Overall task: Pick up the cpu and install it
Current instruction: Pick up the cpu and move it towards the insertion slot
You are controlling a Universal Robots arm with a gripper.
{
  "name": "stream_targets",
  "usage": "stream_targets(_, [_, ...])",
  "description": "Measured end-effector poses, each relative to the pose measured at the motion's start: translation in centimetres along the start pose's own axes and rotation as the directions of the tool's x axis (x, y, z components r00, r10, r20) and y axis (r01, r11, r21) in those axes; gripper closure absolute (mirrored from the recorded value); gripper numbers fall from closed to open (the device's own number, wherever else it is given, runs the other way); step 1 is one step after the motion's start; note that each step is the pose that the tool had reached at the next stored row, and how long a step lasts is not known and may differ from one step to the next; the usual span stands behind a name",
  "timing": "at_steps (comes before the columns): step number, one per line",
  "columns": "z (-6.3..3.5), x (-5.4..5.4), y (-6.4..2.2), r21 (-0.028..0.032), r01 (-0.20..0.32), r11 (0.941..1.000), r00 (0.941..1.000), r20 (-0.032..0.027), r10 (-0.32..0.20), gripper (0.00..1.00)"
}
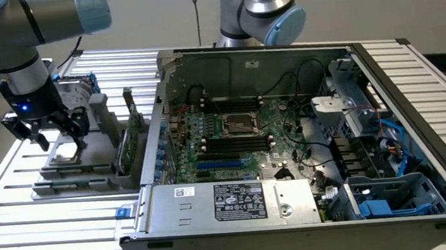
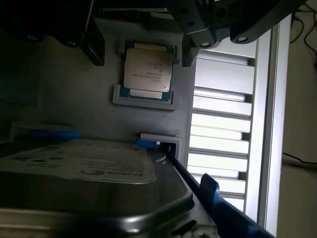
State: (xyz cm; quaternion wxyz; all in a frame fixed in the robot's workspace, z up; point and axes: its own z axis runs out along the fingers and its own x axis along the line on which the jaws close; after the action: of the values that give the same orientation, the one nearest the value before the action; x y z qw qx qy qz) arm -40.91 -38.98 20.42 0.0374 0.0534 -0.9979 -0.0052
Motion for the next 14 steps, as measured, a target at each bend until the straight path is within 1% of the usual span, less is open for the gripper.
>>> stream_targets(3, [0.56, 0.2, 0.33, 0.0001, 0.0, 1.0, 1.0, -0.0001, 0.0, 0.27])
stream_targets(5, [0.89, 0.5, 0.39, 0.0001, 0.0, 1.0, 1.0, -0.0001, 0.0, 0.27])
stream_targets(8, [1.22, 0.5, 0.39, -0.0001, -0.002, 1.0, 1.0, 0.0003, 0.002, 0.27])
stream_targets(14, [1.63, 0.5, 0.4, -0.0026, -0.035, 0.9994, 0.9994, 0.0006, 0.035, 0.27])
